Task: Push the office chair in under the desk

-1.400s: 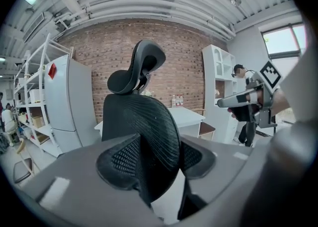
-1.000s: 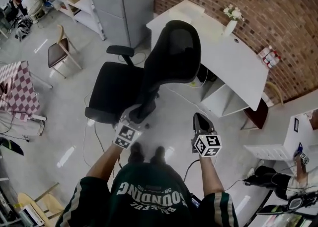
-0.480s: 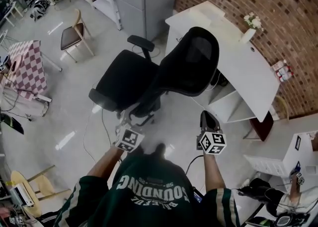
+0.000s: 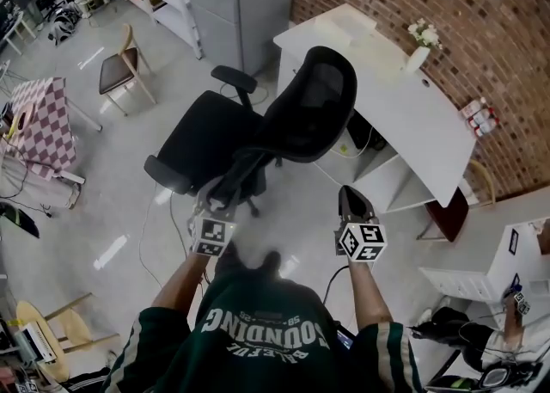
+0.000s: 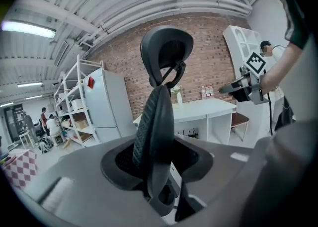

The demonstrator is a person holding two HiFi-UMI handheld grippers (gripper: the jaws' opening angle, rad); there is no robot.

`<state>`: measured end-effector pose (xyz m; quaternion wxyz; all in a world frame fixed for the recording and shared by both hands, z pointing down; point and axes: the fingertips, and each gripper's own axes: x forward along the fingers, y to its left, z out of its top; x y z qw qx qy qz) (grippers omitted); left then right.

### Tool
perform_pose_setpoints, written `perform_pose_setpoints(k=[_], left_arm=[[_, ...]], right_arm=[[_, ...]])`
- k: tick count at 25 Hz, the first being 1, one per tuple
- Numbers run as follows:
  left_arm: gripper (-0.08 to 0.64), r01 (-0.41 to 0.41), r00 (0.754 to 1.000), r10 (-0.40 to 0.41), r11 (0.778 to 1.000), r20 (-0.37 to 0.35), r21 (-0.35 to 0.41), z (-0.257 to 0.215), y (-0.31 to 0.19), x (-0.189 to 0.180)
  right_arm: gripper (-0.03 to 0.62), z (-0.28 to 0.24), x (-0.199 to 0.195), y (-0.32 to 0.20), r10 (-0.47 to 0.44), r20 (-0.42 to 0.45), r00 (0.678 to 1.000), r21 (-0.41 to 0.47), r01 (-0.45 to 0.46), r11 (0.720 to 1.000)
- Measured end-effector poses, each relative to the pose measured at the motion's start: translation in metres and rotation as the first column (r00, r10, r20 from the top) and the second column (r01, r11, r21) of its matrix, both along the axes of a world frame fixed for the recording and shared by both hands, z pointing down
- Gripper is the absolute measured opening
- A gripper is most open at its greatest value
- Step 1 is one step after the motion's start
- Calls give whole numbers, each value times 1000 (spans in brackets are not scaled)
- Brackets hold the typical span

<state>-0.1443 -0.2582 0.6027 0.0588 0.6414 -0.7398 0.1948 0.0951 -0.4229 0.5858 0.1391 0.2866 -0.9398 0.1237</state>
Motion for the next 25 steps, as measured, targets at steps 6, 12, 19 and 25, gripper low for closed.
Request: perform_pose_setpoints(k=[6, 12, 19, 25], left_arm=[[160, -4, 1000, 4, 1000, 1, 29, -1, 22, -12], [206, 78, 996, -75, 995, -52, 64, -2, 53, -41], [245, 206, 977, -200, 976, -79, 70, -2, 89, -78], [262, 274, 957, -264, 958, -118, 80, -2, 116, -111]], right_arm=[[2, -6, 6, -10, -13, 9, 1000, 20, 12, 1000], [2, -5, -4, -9, -45, 9, 999, 18, 45, 999], [2, -10, -29, -9, -98, 9, 995, 35, 97, 995], [2, -18, -61, -6, -158, -9, 987, 72, 159, 985]])
